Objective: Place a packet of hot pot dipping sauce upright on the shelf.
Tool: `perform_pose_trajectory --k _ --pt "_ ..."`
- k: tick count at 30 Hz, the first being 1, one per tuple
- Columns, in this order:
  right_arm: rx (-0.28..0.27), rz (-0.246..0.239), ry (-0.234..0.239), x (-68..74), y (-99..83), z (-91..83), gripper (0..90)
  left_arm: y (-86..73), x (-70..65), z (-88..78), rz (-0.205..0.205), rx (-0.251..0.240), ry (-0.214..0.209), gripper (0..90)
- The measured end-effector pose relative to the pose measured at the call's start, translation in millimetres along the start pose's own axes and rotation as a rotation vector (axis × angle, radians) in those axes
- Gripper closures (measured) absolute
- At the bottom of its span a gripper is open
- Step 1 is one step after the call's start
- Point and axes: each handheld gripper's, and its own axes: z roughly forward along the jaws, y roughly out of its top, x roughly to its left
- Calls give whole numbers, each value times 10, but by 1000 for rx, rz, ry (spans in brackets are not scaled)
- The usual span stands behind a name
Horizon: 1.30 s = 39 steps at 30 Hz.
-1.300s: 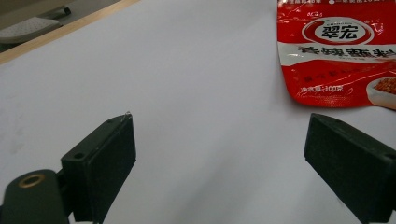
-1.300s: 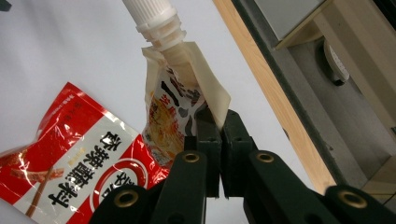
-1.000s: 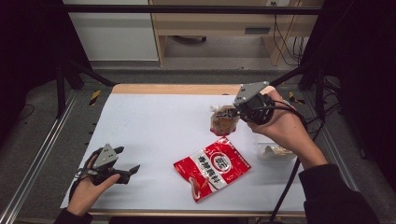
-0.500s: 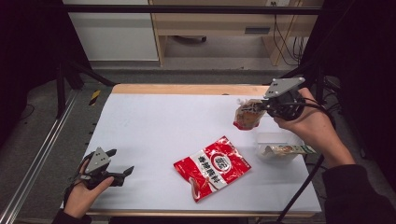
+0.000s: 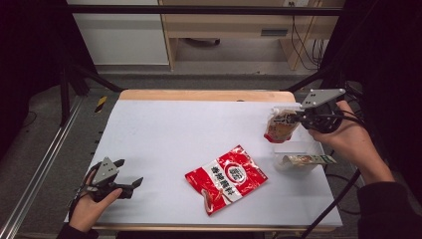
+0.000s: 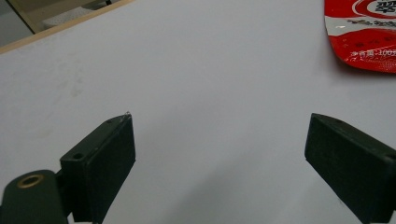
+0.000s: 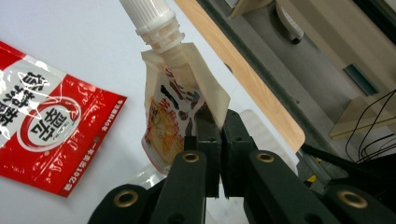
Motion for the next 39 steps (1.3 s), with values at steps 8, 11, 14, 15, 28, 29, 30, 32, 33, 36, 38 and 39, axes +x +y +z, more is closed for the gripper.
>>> perform_pose_trajectory --k 8,11,14,15,28,29,30,32,33,36,38,39 --pt "21 29 13 22 -211 73 884 -9 46 -26 -25 -11 9 85" --pt "32 37 14 21 -275 91 884 -7 34 -20 -20 -9 6 85" --pt "34 45 10 7 -322 90 884 -5 27 -12 -14 -4 4 85" --pt "34 47 9 -1 -337 88 884 -5 28 -11 -15 -4 3 85" --pt "62 78 18 -39 -488 153 883 -5 25 -11 -15 -3 -1 85" --pt "63 73 22 -41 -496 160 883 -5 24 -10 -14 -3 -1 85" --pt "66 77 24 -35 -499 165 883 -5 24 -10 -14 -3 -2 85" --pt "69 78 21 -30 -509 176 882 -5 22 -9 -14 -3 -3 85" --pt "71 80 28 -29 -513 181 883 -4 19 -8 -13 -3 -5 86" --pt "71 83 28 -18 -528 204 882 -2 13 -4 -8 -1 -7 86" --pt "75 85 33 -16 -540 223 882 -2 8 -2 -7 -1 -8 86" --pt "77 85 32 -14 -546 233 883 -2 7 -2 -7 -1 -9 85"
